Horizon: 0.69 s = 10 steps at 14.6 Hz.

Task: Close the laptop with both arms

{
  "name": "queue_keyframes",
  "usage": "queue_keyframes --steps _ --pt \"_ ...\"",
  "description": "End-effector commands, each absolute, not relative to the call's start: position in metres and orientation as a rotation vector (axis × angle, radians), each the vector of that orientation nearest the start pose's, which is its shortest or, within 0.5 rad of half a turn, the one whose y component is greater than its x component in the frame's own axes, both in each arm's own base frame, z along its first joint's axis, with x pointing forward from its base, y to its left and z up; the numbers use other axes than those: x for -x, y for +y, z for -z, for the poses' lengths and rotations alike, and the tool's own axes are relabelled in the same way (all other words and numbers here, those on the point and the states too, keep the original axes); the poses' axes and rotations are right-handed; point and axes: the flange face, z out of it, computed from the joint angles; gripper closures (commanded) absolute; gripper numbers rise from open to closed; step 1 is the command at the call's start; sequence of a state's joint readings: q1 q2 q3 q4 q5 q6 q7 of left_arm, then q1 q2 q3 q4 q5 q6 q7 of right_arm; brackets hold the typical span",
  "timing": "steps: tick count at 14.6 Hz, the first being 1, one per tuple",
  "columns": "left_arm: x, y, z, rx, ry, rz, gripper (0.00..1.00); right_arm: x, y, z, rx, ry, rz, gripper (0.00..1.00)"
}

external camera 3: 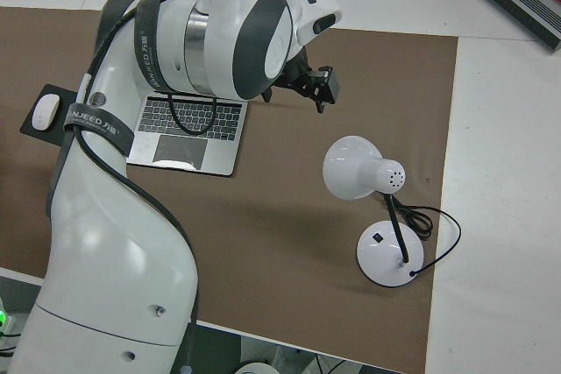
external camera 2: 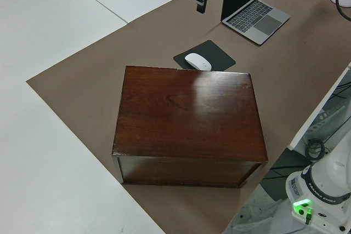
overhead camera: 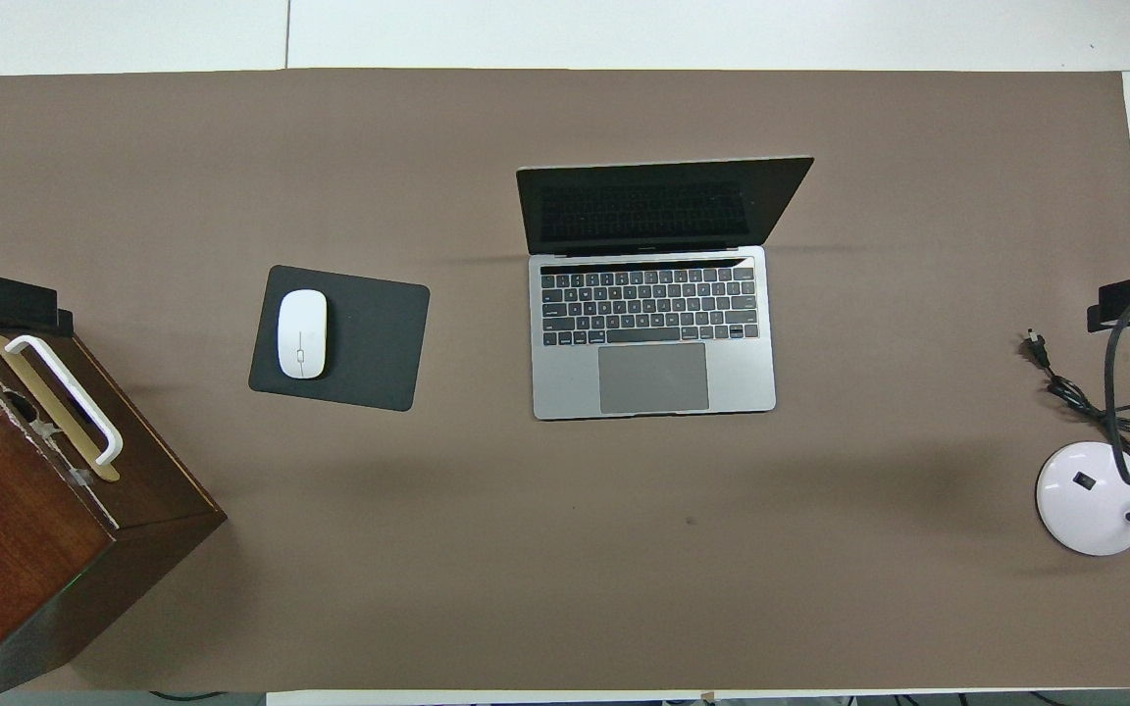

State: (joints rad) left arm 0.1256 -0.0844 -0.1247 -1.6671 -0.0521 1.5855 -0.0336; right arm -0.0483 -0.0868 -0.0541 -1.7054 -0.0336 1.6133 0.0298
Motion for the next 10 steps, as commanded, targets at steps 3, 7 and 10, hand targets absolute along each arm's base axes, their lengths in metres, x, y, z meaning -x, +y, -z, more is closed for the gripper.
queue_keyframes --steps 3,7,10 --pt "-0.525 -0.004 -0.625 3.166 -0.071 0.025 0.0 -0.519 -0.066 -0.613 3.167 0.205 0.012 0.0" --pt "-0.525 -0.004 -0.625 3.166 -0.068 0.025 0.0 -0.519 -0.071 -0.615 3.166 0.22 0.016 0.0" --pt "-0.525 -0.004 -0.625 3.166 -0.068 0.025 0.0 -0.517 -0.076 -0.617 3.166 0.223 0.021 0.0"
